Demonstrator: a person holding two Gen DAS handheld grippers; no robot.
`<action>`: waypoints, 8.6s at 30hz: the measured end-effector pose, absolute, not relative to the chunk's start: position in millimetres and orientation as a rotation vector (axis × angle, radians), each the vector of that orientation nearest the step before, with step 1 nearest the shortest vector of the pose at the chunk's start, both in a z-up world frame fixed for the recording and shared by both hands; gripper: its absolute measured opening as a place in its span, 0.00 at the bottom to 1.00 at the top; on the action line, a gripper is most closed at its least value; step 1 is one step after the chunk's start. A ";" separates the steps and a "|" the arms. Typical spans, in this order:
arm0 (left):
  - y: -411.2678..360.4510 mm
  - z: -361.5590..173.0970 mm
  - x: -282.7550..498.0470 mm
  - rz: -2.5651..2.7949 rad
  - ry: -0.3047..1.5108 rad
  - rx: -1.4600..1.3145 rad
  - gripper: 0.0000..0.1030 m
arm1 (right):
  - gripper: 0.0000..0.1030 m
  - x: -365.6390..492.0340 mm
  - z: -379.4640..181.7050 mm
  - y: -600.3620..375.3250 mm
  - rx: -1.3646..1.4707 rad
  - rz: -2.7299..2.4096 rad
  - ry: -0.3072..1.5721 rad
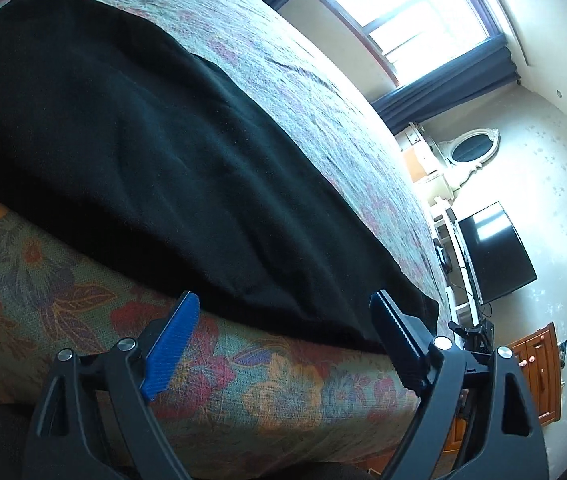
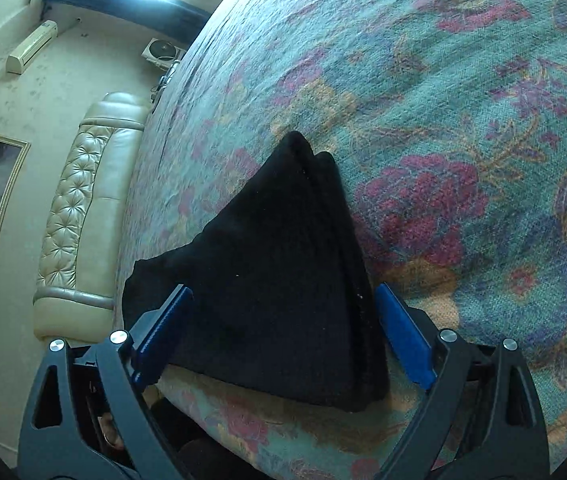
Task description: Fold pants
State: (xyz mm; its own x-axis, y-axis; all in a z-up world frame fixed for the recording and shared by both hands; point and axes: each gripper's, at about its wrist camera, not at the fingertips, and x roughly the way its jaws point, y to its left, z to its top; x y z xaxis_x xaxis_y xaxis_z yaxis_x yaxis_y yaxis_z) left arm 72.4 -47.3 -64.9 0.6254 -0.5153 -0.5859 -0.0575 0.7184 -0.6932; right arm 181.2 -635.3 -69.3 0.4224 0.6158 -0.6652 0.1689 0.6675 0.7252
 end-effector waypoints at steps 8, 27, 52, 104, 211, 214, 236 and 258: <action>-59.4 -49.2 90.4 -0.261 0.921 -0.361 0.83 | 0.36 183.2 -74.3 -632.7 0.797 0.351 1.210; 38.9 -54.3 86.4 -0.100 0.901 -0.344 0.84 | 0.18 171.1 -48.5 -591.4 0.527 0.072 1.187; 33.2 -52.7 87.2 -0.057 0.875 -0.195 0.84 | 0.17 160.2 26.6 -491.9 0.357 -0.038 1.045; 61.4 -59.0 94.2 0.058 0.902 -0.248 0.84 | 0.23 225.5 -40.7 -136.0 0.063 0.246 1.228; 295.1 -22.3 74.4 0.020 0.815 -0.621 0.83 | 0.75 155.2 -43.5 -394.2 0.819 0.543 1.054; 326.6 -37.6 94.5 0.010 0.885 -0.650 0.83 | 0.80 149.1 -37.5 -384.5 0.792 0.526 1.035; 312.1 -95.3 180.9 -0.407 1.065 -0.775 0.88 | 0.80 132.0 -18.3 -362.4 0.873 0.522 0.967; 264.9 2.8 171.3 -0.470 0.934 -0.746 0.14 | 0.80 132.0 -17.2 -355.8 0.923 0.538 0.910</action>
